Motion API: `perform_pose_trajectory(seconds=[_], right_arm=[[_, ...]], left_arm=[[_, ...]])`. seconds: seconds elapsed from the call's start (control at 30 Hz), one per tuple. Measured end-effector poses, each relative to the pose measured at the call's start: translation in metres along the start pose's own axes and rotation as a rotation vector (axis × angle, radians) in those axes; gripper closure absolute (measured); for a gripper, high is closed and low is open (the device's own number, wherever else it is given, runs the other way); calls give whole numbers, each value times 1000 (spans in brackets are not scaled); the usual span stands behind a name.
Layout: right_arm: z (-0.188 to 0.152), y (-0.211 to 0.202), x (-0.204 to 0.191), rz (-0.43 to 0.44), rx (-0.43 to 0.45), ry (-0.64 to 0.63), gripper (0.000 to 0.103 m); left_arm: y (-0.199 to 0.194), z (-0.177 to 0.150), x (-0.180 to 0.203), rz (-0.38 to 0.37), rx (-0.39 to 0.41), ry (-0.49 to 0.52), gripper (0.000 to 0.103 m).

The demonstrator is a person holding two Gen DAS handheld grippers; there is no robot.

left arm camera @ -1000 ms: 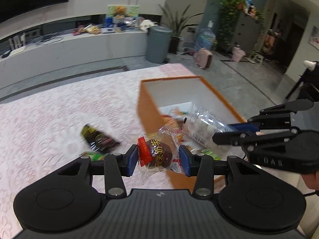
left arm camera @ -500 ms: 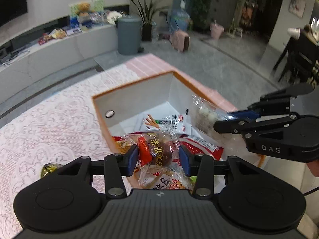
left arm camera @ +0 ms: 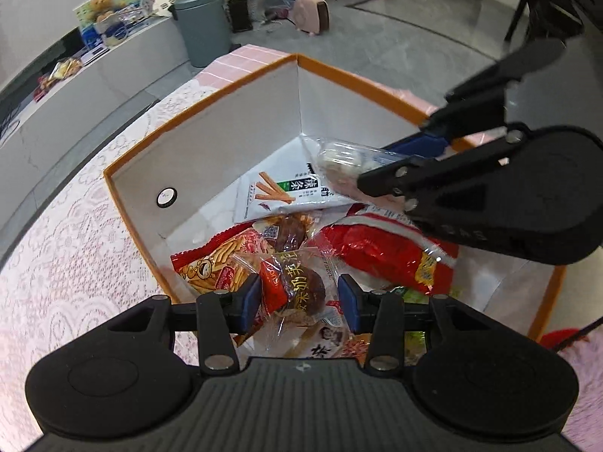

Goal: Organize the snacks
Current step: 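Lower both packs into the box and open both grippers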

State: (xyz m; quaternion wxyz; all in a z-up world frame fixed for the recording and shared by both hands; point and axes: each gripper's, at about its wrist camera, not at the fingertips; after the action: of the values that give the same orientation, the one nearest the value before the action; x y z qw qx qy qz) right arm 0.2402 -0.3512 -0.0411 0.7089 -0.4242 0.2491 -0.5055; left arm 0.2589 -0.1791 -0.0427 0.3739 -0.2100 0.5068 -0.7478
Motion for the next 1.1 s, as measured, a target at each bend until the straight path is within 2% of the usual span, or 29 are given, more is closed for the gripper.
perform_pose_trajectory(seconds=[0.33,0.43,0.53,0.63,0.8,0.93,1.1], right_arm=[[6,28,-6,27,-28,-17,87],[7,33,-8,63,-50,-10,83],[6,38,-12,85,-66,-3,83],[6,40,-11,129,-86,34,83],[5,37,-11,140,-101,55,82],[6,35,-11,151,-118,76,66],[7,24,-14,149,-118,86,58]], left_arm=[[19,3,9,55,-12,111,51],[21,2,8,55,-8,109,50],[18,0,7,50,-1,116,42],[16,-2,7,46,-2,126,41],[11,-3,9,57,5,125,37],[2,-5,10,42,9,111,31],[-12,-10,11,45,16,98,31]])
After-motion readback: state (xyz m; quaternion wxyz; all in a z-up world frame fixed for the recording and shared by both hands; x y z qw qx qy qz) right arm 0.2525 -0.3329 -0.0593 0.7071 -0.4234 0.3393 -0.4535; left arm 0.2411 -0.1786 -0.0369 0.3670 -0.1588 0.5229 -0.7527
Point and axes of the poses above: each gripper's, at about its wrist camera, not at the fingertips, and y roughly the way its jaws point, x to its right, z to its top, and after that the axes turned 6 degrees about -x, right-handed
